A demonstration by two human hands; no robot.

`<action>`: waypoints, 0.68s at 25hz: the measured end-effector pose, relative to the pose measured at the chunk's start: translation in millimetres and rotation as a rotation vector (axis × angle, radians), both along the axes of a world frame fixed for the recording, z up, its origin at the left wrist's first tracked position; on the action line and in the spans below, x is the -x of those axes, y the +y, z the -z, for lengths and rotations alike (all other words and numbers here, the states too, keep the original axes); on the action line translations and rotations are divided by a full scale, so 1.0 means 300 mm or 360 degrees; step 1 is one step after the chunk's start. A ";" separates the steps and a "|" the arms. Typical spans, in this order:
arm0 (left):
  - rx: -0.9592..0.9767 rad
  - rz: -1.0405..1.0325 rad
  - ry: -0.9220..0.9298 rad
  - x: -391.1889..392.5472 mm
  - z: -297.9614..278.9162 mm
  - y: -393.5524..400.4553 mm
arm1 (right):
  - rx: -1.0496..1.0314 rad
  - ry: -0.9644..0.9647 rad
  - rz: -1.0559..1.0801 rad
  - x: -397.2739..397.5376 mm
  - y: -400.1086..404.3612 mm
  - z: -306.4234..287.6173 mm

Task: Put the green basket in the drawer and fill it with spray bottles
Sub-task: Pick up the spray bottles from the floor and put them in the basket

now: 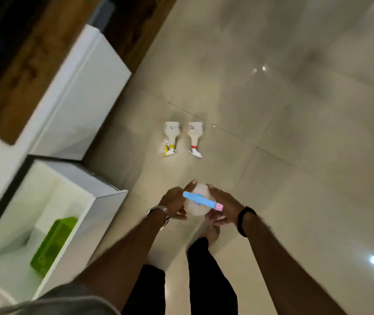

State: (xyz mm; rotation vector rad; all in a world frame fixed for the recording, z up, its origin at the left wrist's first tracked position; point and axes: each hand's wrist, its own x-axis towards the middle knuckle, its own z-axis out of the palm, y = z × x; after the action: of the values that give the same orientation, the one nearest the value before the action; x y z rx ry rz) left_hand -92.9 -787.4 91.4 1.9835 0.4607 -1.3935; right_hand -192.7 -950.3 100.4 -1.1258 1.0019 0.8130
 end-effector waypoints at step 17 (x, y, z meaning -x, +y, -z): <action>-0.0090 -0.1127 -0.0187 0.117 -0.149 1.228 | 0.0599 -0.1161 -0.1412 -0.292 1.135 -0.214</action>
State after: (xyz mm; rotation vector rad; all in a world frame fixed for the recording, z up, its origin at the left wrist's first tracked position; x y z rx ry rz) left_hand -127.9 -419.1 136.1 1.6780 1.0317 -0.8181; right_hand -105.2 -609.8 164.6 -2.0541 -0.0118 0.7899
